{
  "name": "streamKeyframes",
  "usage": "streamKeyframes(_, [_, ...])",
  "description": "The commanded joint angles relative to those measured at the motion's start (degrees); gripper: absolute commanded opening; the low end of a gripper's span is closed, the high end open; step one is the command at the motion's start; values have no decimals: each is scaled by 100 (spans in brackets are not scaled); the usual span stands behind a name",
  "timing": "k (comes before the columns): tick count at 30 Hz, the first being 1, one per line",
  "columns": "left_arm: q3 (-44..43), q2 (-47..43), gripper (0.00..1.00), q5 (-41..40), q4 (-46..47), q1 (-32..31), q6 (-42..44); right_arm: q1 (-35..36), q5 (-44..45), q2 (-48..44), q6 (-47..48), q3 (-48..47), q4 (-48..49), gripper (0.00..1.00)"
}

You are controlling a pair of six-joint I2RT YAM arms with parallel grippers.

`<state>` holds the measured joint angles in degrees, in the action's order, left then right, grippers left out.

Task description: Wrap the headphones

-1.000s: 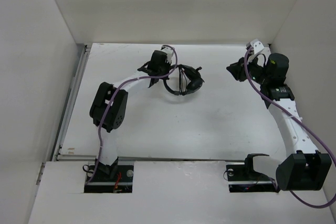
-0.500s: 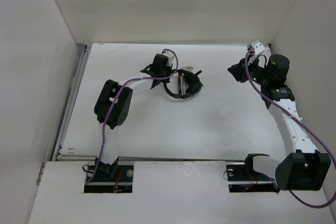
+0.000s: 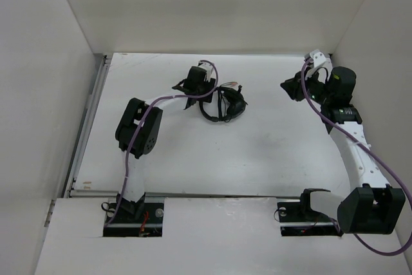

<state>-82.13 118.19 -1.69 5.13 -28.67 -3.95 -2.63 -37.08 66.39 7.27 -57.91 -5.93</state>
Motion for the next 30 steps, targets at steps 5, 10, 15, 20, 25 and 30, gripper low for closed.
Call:
streamKeyframes(5, [-83,-1849,75,572,-546,24,68,-171,191,-65,-67,-1,242,32])
streamKeyframes(10, [-444,-3010,98,741,-1399,198,412,-733,912,-179,-471,-63,321,38])
streamKeyframes(15, [20,-4013,100,784,-1734,1120,263,-1489,1018,-512,-928,148,356,41])
streamKeyframes(20, [872,-4857,100,784,-1813,2069,350,-2087,1053,-1031,-956,701,198,47])
streamKeyframes(25, [1620,-5437,100,890,-1866,2931,359,-2421,905,-1295,-561,1045,-389,100])
streamKeyframes(30, [1797,-5561,100,1118,-2217,3547,421,-2413,1396,-1086,-165,643,-1871,100])
